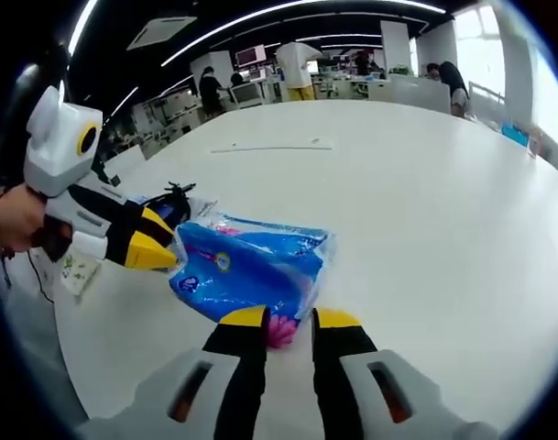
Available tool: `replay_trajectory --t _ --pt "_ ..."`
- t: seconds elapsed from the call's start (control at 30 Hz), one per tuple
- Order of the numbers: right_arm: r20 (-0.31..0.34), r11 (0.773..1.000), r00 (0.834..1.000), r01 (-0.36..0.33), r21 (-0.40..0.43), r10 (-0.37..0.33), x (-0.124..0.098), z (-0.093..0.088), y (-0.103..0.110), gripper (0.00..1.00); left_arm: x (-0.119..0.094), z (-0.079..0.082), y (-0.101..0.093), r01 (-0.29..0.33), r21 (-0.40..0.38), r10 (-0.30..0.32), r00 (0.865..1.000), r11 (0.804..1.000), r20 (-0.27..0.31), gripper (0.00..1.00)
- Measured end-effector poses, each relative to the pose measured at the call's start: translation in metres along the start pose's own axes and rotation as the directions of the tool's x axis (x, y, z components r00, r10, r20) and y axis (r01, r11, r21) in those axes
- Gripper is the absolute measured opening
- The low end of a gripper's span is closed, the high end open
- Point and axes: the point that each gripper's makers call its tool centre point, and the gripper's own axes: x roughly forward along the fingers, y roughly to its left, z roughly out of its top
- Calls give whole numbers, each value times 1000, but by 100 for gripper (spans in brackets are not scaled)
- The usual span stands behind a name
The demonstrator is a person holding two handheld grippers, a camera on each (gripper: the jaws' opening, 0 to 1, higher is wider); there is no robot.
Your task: Arrange the tabletop items into an orderly group along one side of the table until the central work area is clear of visible clutter.
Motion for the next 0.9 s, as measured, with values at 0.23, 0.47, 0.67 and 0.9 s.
replay_trajectory --t 0.23,0.47,0.67,0.9 --pt "3 1000 1000 3 9 -3 -1 2 1 22 -3 4 0 2 -4 -2 1000 1000 14 15" --pt "7 999 1000 25 23 -26 -2 2 -3 32 -5 6 -1 5 -4 -5 1000 1000 21 16" --pt "18 998 999 43 43 -43 -6 4 -6 39 -7 7 0 7 -5 -7 1000 1000 26 17" --pt "35 997 998 54 47 -56 -7 10 -6 45 -10 10 0 8 -4 -8 999 1000 39 22"
